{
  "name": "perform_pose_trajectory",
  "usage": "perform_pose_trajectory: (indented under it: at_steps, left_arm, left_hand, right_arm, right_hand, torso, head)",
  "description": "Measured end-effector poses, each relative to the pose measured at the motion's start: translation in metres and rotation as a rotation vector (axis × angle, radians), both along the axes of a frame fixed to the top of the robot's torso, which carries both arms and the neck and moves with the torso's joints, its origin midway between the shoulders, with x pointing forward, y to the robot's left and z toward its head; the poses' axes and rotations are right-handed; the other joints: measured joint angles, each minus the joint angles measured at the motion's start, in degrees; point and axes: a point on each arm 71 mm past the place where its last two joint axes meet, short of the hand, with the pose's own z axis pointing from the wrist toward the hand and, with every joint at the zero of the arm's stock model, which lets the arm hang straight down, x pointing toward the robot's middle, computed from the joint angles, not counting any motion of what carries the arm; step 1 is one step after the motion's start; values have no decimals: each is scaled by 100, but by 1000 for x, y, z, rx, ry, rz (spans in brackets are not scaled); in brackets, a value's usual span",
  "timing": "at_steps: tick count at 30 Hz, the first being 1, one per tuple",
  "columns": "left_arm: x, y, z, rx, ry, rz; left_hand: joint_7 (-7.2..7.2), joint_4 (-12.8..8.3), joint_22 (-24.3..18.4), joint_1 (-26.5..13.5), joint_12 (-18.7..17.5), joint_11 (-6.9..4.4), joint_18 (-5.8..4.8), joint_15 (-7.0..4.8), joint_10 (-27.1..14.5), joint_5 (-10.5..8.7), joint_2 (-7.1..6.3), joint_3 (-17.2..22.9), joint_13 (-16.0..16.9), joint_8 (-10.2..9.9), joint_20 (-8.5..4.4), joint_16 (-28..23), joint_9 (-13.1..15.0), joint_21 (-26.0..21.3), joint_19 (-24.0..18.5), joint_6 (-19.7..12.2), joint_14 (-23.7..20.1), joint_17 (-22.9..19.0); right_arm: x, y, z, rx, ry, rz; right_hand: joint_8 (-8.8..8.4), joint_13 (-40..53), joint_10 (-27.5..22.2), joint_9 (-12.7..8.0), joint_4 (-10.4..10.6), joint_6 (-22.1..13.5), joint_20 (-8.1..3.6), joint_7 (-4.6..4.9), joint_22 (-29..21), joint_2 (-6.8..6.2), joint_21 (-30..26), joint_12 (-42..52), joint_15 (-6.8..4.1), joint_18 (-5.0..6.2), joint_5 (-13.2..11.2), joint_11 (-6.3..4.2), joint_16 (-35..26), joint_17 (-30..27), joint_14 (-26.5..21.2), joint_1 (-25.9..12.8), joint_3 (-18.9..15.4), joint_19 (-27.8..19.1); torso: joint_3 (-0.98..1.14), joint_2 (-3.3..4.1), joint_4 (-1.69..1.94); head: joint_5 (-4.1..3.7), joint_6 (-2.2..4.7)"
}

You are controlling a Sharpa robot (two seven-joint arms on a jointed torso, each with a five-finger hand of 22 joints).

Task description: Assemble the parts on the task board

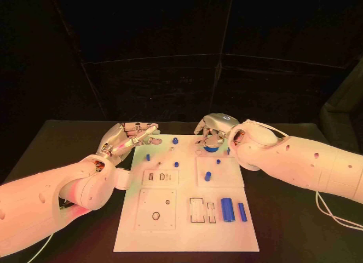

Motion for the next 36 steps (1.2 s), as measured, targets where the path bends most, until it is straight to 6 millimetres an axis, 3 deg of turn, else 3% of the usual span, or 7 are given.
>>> perform_pose_trajectory:
  at_steps: [2, 4, 6, 11, 13, 18, 36]
  left_arm:
    - [0, 1, 0, 1, 0, 1]
    - [1, 1, 0, 1, 1, 2]
    - [1, 2, 0, 2, 1, 2]
    - [1, 2, -3, 6, 6, 2]
    - [1, 2, -4, 7, 8, 1]
    - [1, 2, -5, 8, 10, 0]
    - [1, 3, -7, 11, 15, -3]
  left_hand:
    - [0, 0, 0, 0, 0, 0, 0, 0, 0, 0, 0, 0, 0, 0, 0, 0, 0, 0, 0, 0, 0, 0]
    - [0, 0, 0, 0, 0, 0, 0, 0, 0, 0, 0, 0, 0, 0, 0, 0, 0, 0, 0, 0, 0, 0]
    - [0, 0, 0, 0, 0, 0, 0, 0, 0, 0, 0, 0, 0, 0, 0, 0, 0, 0, 0, 0, 0, 0]
    - [0, -16, 1, 0, 0, 0, 0, 0, 0, 0, 0, 16, 0, 0, 0, 0, 0, 0, 0, 0, 0, -1]
    - [0, -16, 1, 0, 0, 0, 0, 0, 0, 0, 0, 16, 0, 0, 0, 0, 0, 0, 0, 0, 0, -1]
    - [0, -16, 1, 0, 0, 0, 0, 0, 0, 0, 0, 16, 0, 0, 0, 0, 0, 0, 0, 0, 0, 4]
    - [0, -16, -3, 0, 0, 0, 0, 0, 0, 0, 0, 16, 0, 0, 0, 0, 0, 1, 0, 0, 0, 3]
  right_arm:
    - [-3, -14, 0, 17, 30, -27]
    - [-4, -26, -1, 28, 59, -58]
    - [-5, -36, -2, 36, 90, -88]
    - [-4, -46, -6, 43, 151, -129]
    - [-3, -49, -8, 40, 173, -144]
    - [0, -53, -12, 30, 216, -172]
    - [6, -42, -14, 16, 246, -187]
  right_hand:
    - [0, 307, 79, -1, 153, -75, -31, -21, 378, -27, 233, 349, -27, -5, 110, -19, 78, 104, 16, -27, -293, 192]
    - [0, 686, 72, -7, 307, -195, -35, -21, 655, -24, 400, 750, -40, -89, 176, -17, 156, 212, 4, -24, -629, 312]
    - [0, 1303, -214, -6, 562, -309, -21, 2, 801, 51, 498, 1345, -39, -89, 218, 17, 220, 284, 4, 131, -1113, 345]
    - [69, 2582, -642, -2, 1040, -368, 16, 24, 1025, 161, 652, 2521, -39, -89, 266, 41, 371, 496, 3, 535, -1617, 381]
    - [71, 3204, -616, -2, 1128, -388, -2, 44, 1128, 175, 714, 3097, -39, -178, 267, 51, 449, 640, 3, 610, -1685, 400]
    - [108, 4330, -321, -2, 1194, -408, 29, 64, 1304, 253, 807, 4152, -38, -177, 267, 52, 597, 947, 3, 689, -1736, 455]
    - [193, 6451, 427, -5, 1151, -430, 77, 84, 1640, 450, 1002, 6118, 6, -176, 267, 104, 827, 1205, 2, 870, -1795, 544]
  torso:
    - [4, -7, -20]
    - [9, -13, -34]
    - [14, -18, -47]
    - [17, -20, -53]
    - [17, -18, -54]
    - [12, -14, -47]
    - [4, -7, -34]
  head:
    - [2, 5]
    - [4, 5]
    - [4, 6]
    - [-22, 24]
    - [-36, 27]
    - [-66, 19]
    - [-81, -15]
